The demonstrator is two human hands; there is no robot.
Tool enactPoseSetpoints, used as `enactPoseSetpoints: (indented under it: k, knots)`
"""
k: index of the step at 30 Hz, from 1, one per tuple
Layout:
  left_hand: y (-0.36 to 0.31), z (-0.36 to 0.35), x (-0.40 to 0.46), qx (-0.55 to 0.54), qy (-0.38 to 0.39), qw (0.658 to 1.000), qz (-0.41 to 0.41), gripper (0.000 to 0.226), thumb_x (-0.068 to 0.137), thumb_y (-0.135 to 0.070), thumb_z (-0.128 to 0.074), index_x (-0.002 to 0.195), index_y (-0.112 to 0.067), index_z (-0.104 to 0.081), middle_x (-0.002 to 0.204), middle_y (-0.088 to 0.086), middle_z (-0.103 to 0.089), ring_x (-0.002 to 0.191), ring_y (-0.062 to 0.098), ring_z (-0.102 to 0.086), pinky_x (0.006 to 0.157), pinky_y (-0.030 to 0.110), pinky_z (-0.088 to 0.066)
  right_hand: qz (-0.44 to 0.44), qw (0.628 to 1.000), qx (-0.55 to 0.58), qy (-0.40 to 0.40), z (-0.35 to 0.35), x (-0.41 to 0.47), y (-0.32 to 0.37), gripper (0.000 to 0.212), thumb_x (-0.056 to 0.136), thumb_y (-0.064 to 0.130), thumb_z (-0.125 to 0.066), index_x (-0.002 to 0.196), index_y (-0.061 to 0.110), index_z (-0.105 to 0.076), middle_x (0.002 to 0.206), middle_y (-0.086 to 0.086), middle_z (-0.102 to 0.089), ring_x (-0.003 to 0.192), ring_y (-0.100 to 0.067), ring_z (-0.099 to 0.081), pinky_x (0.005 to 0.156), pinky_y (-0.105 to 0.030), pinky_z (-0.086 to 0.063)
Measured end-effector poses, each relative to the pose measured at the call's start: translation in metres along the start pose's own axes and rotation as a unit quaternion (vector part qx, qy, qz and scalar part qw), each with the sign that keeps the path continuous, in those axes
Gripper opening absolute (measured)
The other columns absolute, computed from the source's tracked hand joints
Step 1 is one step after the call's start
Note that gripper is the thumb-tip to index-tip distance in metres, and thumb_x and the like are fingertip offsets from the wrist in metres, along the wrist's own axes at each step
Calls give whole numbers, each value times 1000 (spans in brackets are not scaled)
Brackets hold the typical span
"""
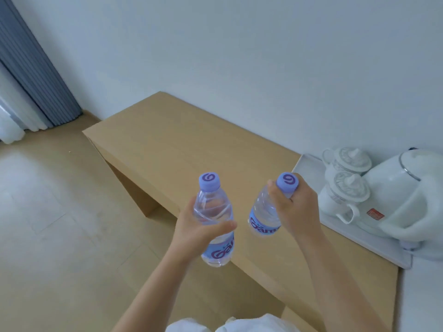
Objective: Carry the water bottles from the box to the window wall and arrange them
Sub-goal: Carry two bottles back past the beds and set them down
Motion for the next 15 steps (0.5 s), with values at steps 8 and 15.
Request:
enactPoseSetpoints:
  k: [8, 15]
  knots:
    - [-16, -27, 105, 36, 83, 996, 2, 63, 37, -33, -82, 96, -23, -61, 87, -5, -72, 82, 12, -70, 70, 26, -53, -43, 997, -27, -59, -14, 79, -28, 19, 75, 44, -58, 66, 30, -49, 62, 12, -54, 61, 4, -51, 57, -10, -38]
    - [-34, -55, 206, 81, 143, 986, 9, 70, 33, -37, -81, 98, -25, -59, 95, -2, -69, 85, 11, -68, 78, 29, -54, -73, 989, -57, -113, -30, 151, -53, 27, 85, 26, -67, 67, 30, -47, 62, 11, -53, 59, 0, -50, 56, -11, -37]
Point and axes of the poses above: each hand's wrist, its own x-axis towards the middle knuckle, its own z-axis out of the back of the hand, y = z × x, the point moved 1 cm from there along x, towards the middle knuckle
